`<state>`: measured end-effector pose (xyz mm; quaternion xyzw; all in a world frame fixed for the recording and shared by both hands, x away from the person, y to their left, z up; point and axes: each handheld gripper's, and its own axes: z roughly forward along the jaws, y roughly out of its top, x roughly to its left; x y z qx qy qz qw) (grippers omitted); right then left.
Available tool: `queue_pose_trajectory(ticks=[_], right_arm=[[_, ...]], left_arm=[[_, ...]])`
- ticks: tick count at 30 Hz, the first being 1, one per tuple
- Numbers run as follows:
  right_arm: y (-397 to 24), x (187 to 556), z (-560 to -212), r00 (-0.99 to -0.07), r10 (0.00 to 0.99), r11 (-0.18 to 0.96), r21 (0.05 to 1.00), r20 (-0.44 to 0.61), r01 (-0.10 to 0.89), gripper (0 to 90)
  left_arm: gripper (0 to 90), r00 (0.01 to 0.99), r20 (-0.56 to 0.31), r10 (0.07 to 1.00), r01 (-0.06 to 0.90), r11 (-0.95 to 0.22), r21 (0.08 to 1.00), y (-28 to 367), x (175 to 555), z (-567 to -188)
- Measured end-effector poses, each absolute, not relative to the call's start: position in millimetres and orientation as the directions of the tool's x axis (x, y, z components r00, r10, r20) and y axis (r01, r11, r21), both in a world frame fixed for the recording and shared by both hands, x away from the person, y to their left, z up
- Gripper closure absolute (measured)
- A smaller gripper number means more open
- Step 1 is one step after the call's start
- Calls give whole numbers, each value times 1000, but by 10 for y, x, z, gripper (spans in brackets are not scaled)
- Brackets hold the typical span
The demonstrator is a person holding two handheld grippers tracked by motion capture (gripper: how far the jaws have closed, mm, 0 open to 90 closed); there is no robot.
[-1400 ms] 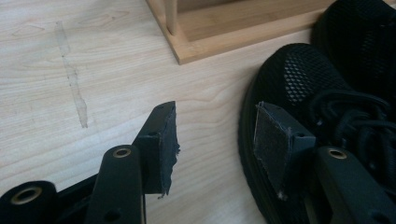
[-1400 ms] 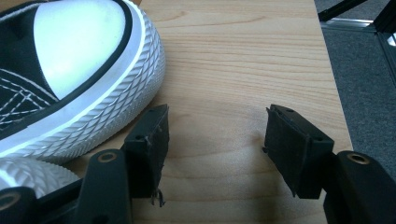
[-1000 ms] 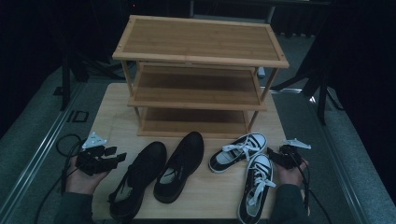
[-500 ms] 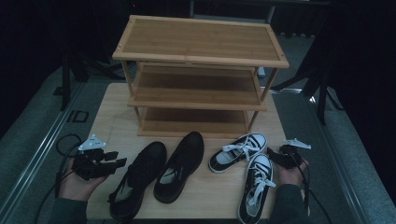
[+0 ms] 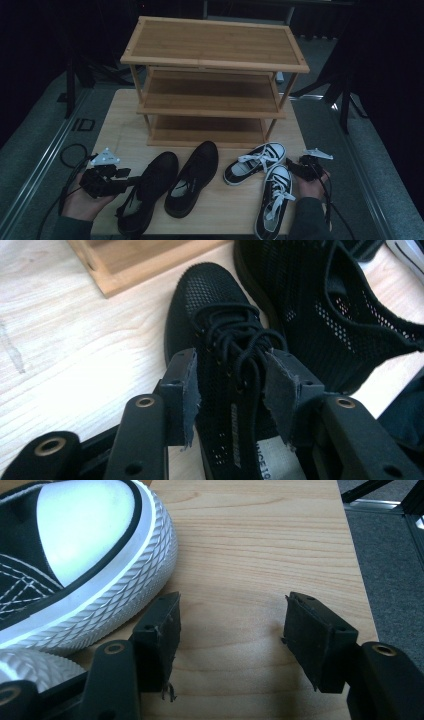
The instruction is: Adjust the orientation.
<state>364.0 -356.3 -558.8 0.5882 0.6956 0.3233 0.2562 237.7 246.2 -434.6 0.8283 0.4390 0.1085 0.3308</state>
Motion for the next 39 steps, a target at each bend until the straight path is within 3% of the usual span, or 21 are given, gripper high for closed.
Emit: queue_pose_trajectory(ticks=[10,18,25,31,34,39], right_arm=[[-3564,3639,-5588,-177,984,98,751,25,653,392],[-3564,3640,-5588,-177,984,98,751,26,653,390],[-3564,3642,-5588,-177,984,96,751,28,653,388],[-3564,3642,-5588,-178,984,96,751,29,653,388],[-3564,3644,-5588,-178,984,95,751,31,653,385],[-3564,3646,-5588,-178,983,94,751,32,653,384]], left_arm=[[623,618,-118,777,673,-446,589,2427,2366,-4412],[685,607,-76,791,708,-495,504,2351,2404,-4538],[720,608,-104,787,716,-486,501,2308,2456,-4599],[773,592,-79,802,725,-488,487,2212,2508,-4668],[832,575,-108,811,739,-458,494,2235,2524,-4674],[847,555,-167,815,753,-406,519,2309,2548,-4692]])
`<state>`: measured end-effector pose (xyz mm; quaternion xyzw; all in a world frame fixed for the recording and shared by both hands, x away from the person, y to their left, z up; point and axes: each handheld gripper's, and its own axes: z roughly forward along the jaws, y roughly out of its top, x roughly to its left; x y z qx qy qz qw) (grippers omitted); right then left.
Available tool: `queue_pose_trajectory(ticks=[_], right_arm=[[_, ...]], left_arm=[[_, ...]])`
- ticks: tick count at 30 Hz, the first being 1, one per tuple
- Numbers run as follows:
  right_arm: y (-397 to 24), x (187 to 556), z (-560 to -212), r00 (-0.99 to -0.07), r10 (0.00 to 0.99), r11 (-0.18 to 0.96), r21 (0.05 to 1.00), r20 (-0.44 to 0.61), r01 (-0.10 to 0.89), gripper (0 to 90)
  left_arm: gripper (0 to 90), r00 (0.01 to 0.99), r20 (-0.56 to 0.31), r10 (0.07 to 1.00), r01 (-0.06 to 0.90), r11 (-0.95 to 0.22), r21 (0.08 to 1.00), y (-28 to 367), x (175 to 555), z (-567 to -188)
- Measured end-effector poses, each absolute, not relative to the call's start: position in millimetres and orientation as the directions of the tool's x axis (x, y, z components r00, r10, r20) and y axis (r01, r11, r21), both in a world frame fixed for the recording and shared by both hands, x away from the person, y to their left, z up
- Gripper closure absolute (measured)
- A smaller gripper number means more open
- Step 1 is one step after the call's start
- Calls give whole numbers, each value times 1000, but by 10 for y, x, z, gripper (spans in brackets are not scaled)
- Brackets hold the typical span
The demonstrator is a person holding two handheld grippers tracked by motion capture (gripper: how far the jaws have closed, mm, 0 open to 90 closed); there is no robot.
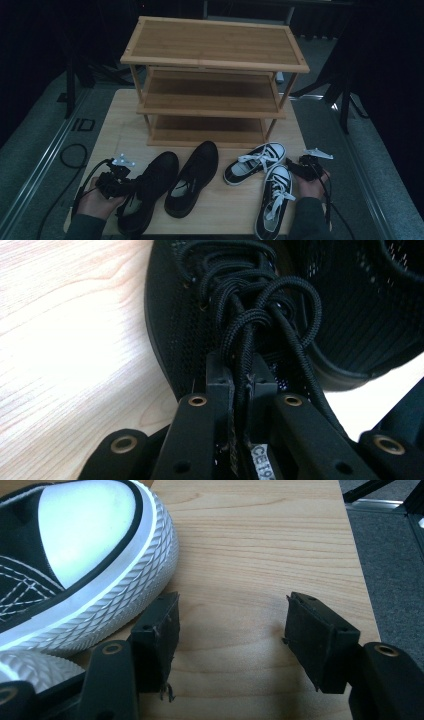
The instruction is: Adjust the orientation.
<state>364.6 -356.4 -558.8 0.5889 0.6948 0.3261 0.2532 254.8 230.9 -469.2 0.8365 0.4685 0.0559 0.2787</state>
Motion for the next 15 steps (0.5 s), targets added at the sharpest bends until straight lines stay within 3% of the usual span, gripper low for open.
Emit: queue_pose_trajectory(ticks=[15], right_arm=[[-3561,3656,-5588,-177,983,89,752,38,653,378]], left_arm=[[853,520,-209,828,761,-339,553,2337,2607,-4717]])
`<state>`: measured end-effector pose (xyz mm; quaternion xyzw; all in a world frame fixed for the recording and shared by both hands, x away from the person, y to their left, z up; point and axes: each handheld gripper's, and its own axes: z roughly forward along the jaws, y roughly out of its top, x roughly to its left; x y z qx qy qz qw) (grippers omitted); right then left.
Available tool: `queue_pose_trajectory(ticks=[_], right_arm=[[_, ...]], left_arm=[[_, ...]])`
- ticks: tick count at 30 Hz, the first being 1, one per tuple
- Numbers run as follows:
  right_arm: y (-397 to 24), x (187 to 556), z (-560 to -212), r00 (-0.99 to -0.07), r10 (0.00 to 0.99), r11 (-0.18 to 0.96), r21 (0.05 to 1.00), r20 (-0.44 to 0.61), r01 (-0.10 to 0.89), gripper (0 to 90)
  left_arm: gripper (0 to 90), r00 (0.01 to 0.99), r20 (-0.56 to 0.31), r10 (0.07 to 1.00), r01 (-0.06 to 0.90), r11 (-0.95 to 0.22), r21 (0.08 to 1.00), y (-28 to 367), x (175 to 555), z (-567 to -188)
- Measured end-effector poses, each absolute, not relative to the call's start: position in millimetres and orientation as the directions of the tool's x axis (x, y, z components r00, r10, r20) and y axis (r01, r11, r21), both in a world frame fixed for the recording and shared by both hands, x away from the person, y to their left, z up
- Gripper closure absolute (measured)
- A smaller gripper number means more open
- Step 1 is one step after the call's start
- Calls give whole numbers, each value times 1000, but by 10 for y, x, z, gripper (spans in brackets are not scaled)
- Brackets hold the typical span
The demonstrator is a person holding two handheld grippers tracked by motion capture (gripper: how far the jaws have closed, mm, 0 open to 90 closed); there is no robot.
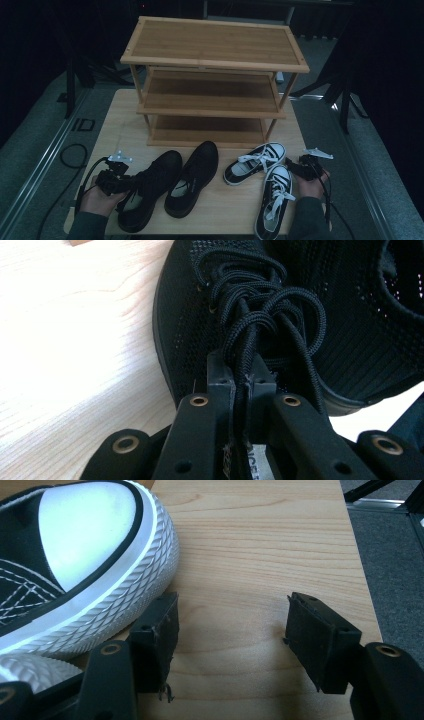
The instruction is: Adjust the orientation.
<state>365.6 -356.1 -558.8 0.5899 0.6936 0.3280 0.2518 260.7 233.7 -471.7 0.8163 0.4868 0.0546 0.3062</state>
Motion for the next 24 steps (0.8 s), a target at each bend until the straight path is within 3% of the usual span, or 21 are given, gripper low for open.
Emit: queue_pose_trajectory(ticks=[24], right_arm=[[-3559,3653,-5588,-174,984,86,752,39,653,379]], left_arm=[[854,437,-255,863,783,-225,580,2411,2747,-4758]])
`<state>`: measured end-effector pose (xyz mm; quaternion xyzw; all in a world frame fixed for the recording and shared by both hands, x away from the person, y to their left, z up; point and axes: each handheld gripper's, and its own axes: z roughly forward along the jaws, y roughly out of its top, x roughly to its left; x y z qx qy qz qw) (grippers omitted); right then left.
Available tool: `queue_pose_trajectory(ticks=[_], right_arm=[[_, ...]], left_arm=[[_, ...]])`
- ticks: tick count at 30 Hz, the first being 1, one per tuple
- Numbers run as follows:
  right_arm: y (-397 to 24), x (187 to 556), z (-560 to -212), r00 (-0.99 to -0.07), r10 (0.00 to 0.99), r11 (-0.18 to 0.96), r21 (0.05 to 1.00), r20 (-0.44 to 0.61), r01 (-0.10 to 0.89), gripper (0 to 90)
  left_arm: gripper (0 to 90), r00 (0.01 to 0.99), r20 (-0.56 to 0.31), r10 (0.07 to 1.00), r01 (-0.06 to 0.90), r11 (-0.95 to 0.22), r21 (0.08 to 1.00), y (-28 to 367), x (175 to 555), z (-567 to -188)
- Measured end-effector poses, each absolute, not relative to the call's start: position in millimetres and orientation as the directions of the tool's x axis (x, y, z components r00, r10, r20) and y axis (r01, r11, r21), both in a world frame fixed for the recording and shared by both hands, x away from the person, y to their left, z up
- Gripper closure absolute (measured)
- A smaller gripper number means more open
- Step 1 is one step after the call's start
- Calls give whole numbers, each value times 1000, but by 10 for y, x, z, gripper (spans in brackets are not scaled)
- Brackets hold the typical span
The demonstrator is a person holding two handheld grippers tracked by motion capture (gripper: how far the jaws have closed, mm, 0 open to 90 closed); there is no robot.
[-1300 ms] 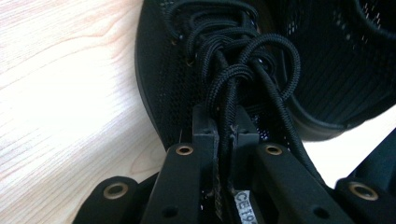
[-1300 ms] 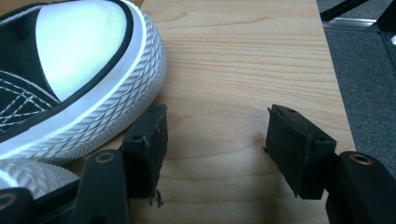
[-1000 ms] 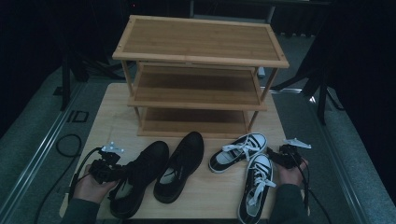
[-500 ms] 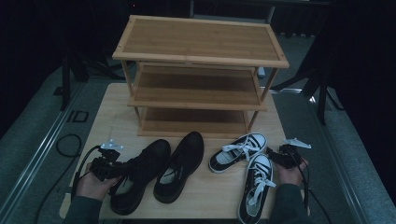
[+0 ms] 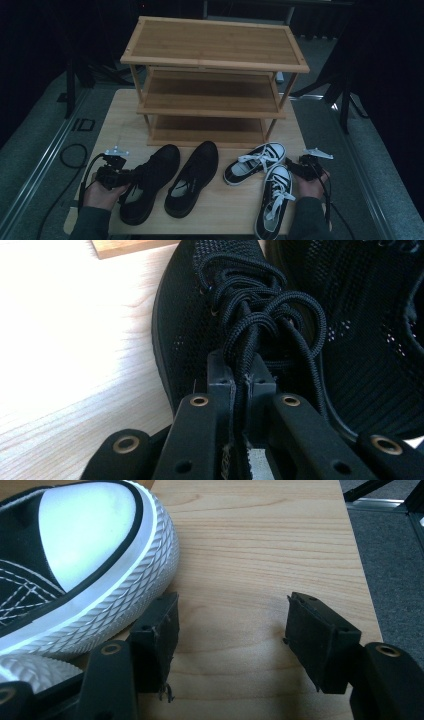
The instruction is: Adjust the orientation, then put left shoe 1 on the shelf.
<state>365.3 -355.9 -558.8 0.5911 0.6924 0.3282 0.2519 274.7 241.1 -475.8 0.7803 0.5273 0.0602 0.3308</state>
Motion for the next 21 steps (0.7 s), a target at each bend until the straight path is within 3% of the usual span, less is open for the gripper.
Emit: queue_pose_trajectory(ticks=[21], right_arm=[[-3560,3653,-5588,-175,984,87,754,39,651,379]], left_arm=[[857,404,-258,878,762,-167,626,2417,2819,-4578]])
